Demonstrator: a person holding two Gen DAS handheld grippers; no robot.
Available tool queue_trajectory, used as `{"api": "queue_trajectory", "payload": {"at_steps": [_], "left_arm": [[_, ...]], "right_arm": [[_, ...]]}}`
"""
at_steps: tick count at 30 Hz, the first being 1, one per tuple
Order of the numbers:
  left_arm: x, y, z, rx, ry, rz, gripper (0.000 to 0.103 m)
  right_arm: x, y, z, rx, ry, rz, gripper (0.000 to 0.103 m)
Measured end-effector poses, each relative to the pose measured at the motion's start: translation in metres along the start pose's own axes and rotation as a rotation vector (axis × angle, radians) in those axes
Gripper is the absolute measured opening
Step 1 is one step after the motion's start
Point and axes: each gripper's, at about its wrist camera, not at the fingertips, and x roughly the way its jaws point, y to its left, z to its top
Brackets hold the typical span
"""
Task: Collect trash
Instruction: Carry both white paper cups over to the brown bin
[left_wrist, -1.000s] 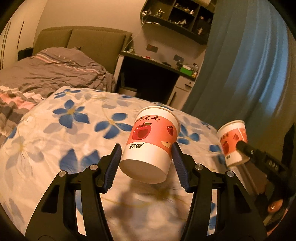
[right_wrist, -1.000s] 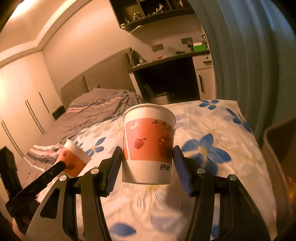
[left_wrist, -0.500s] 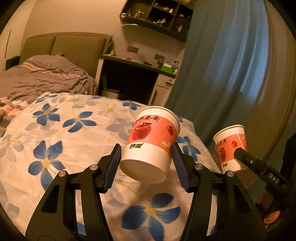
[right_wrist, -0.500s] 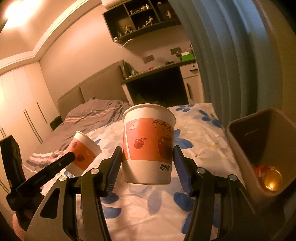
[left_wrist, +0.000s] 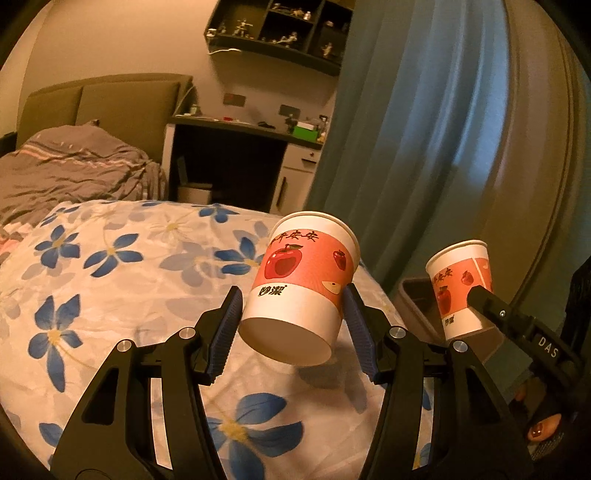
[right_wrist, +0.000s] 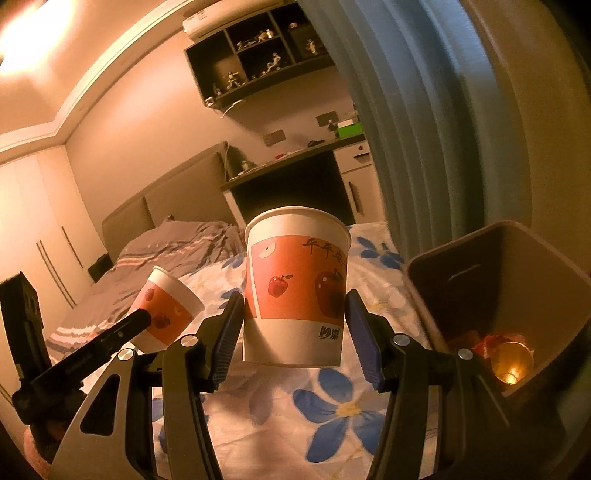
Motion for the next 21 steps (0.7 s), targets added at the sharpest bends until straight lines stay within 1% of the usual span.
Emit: {"api": "queue_trajectory", "payload": {"at_steps": [5,9,14,17,21], "left_arm": [[0.011,-0.018,0.002,0.022,0.01,-0.028,0.055],[0.02,-0.038,0.005,0.045,0.012,-0.063,0.055],[0.037,-0.074,0.01,0.082,0.013,-0.129,0.055],[0.051,-0.098,0.011,0.105,0.018,-0.174,0.055],[0.071,-0.128,0.011,0.121,0.029,-0.232,0.055]], "right_arm": [[-0.006,-0.013,0.002,0.016,-0.02,-0.026,0.055],[-0.015,-0.028,0.005,0.026,-0.048,-0.065,0.055],[-0.029,-0.06,0.013,0.059,-0.085,-0.125,0.055],[-0.036,-0.085,0.017,0.085,-0.103,-0.178,0.055],[-0.039,-0.115,0.019,0.119,-0.11,-0.237,0.055]]}}
